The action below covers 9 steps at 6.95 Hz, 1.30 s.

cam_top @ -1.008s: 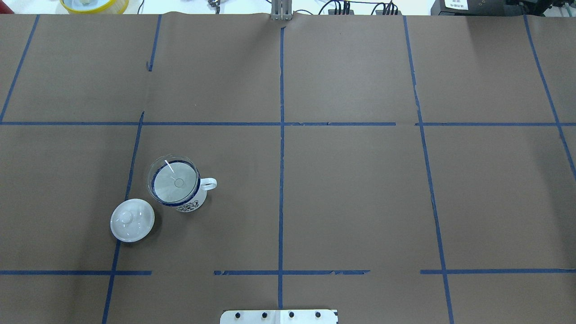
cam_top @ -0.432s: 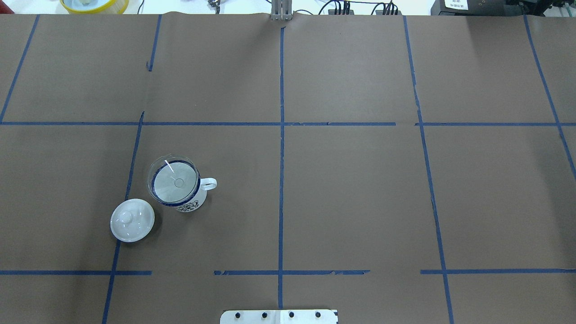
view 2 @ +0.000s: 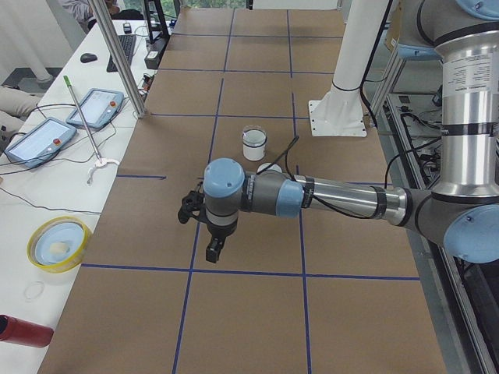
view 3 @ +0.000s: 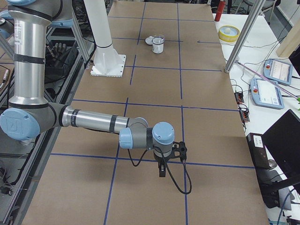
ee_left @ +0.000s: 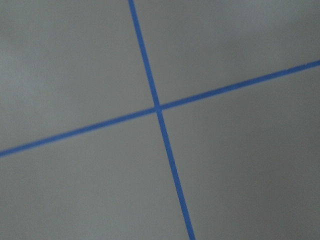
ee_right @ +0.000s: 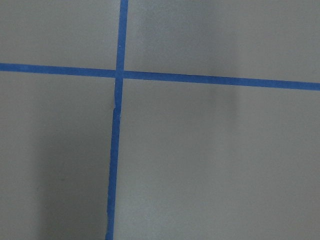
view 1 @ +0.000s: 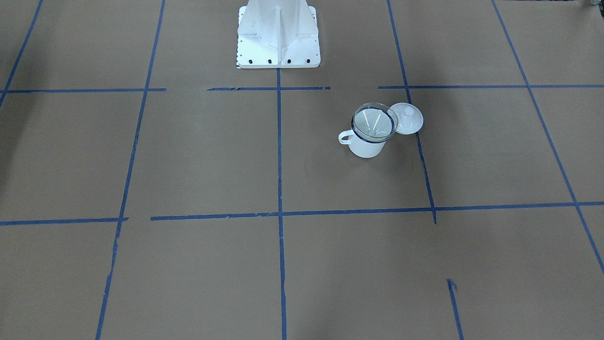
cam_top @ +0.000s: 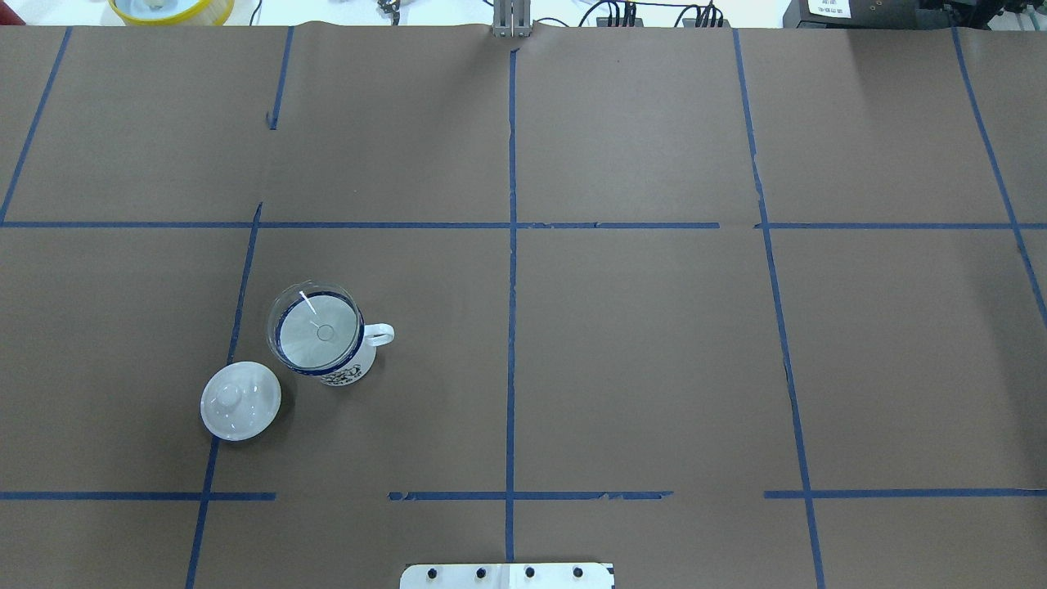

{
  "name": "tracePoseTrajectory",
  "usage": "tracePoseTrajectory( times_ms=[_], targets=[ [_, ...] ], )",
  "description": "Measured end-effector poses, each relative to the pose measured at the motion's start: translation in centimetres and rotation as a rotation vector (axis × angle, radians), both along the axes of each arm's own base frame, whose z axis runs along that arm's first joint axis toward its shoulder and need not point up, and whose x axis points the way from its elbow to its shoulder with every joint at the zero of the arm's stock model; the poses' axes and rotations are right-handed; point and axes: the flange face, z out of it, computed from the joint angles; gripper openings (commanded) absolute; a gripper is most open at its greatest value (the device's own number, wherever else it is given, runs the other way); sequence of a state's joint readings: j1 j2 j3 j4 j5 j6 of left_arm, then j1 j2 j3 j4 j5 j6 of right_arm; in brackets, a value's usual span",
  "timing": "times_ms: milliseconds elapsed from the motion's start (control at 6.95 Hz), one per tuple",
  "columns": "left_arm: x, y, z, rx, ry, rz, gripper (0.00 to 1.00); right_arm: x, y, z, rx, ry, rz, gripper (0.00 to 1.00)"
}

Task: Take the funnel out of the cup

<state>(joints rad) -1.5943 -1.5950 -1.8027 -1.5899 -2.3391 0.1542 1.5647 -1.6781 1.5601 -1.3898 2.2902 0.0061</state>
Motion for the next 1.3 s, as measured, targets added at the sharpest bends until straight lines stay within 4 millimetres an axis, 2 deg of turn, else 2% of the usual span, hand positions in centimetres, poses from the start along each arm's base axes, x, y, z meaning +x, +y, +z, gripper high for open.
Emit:
tracePoseTrajectory(
  times_ms=[144,288,432,576,720,864,1008,1295],
  targets=[
    [0.0,-2.4,-4.6,0.06,0.015,-0.042,1.0,0.0,0.0,0.0,0.0,0.0,0.0,1.0],
    [0.4,-3.3,-8.0,0.105,0.054,-0.08,1.0,0.0,0.0,0.0,0.0,0.0,0.0,1.0],
    [1.8,-3.4,-10.2,0.153,0.115,-0.078,1.0,0.0,0.0,0.0,0.0,0.0,0.0,1.0],
    [5.3,-3.4,-12.0,0.19,0.189,-0.027,1.0,0.0,0.0,0.0,0.0,0.0,0.0,1.0],
    [11.3,-3.4,-14.3,0.149,0.264,0.023,1.0,0.0,0.0,0.0,0.0,0.0,0.0,1.0],
    [18.1,-2.7,-17.4,0.066,0.306,0.026,1.0,0.0,0.0,0.0,0.0,0.0,0.0,1.0],
    [25.0,-0.9,-20.6,-0.026,0.323,-0.012,1.0,0.0,0.0,0.0,0.0,0.0,0.0,1.0],
    [37.0,3.1,-27.1,-0.208,0.298,-0.09,1.0,0.0,0.0,0.0,0.0,0.0,0.0,1.0]
  ],
)
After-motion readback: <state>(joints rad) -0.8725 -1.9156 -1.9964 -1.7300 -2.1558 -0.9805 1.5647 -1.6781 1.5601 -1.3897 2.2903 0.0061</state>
